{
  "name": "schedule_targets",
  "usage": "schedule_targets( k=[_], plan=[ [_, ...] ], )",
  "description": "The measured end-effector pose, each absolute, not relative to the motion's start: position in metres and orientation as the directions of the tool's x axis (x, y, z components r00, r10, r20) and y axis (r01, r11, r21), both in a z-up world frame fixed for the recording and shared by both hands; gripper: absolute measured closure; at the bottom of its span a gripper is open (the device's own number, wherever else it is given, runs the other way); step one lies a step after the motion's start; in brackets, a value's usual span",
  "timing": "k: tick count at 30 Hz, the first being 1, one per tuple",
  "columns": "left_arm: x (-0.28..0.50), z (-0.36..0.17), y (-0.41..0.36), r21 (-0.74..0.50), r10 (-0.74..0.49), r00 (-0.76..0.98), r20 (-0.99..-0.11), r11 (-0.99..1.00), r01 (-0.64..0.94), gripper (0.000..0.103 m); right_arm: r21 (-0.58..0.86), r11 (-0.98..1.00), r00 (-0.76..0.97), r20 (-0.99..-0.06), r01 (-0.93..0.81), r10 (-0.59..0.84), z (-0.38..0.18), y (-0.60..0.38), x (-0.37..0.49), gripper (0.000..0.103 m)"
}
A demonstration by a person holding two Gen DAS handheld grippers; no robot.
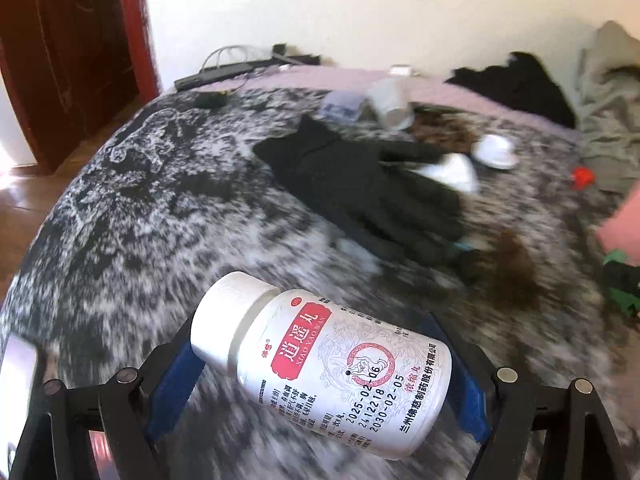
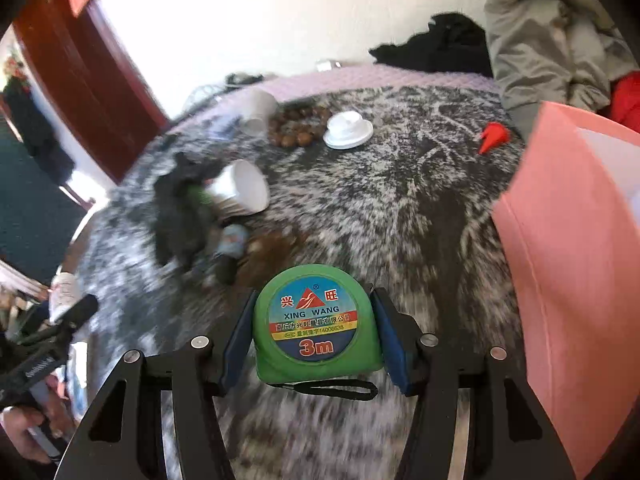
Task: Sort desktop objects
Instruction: 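Carry the tape measure and pill bottle into the pink box and release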
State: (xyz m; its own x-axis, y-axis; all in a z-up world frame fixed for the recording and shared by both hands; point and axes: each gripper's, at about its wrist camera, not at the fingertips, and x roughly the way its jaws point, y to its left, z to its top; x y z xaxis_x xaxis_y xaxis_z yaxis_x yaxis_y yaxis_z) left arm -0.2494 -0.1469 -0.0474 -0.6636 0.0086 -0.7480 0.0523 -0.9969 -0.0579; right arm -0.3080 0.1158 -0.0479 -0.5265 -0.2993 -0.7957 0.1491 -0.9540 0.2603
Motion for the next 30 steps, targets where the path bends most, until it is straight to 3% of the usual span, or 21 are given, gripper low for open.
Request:
schedule_targets(
  k=[15,30],
  plan=[
    [-0.112,0.023,-0.009,-0.051,0.226,-0.701,-0.676,-0.964,-0.261,0.015,0.282,-0.939,-0.653,-0.677,0.195,-0.34,0.016,0.185,-0.093,0.043],
    [-0.112,0.109,0.183,0.02,0.487,-0.681,-0.547,-0.805,-0.592,0.015,0.296,-0.948,-0.812,-0.578,-0.115,-0.082,0.073,0.368,-0.01,0.043]
  ],
)
